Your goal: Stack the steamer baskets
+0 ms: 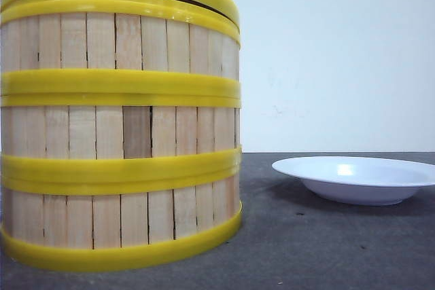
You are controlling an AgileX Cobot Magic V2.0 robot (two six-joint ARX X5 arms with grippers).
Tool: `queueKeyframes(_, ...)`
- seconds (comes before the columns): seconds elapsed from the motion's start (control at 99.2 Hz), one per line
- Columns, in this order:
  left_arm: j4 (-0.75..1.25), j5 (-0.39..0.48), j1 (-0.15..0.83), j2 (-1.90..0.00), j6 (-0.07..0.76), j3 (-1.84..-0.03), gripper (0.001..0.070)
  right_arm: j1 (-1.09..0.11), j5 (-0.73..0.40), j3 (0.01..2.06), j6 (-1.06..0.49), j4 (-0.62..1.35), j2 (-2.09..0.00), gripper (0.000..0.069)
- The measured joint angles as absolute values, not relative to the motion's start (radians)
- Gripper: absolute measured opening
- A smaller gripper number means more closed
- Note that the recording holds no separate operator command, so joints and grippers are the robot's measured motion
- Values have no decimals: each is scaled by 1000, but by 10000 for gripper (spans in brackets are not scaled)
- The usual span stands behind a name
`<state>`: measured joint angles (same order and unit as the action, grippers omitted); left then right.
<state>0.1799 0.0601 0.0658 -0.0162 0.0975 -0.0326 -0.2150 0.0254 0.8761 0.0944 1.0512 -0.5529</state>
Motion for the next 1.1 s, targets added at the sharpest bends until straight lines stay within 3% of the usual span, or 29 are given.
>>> queueKeyframes(0.645,179,59,66,-6,97,-33,25,-215,19,872,93,1023,-550,26)
queueKeyframes(0.766,179,59,66,-6,97,-33,25,-189,-45,786,63,881,-464,24)
queueKeyframes(0.978,179,59,66,-6,97,-33,25,-147,31,414,49,458,-210,24)
queueKeyframes(1.099,179,59,66,-6,97,-33,25,-142,54,205,49,341,-88,24)
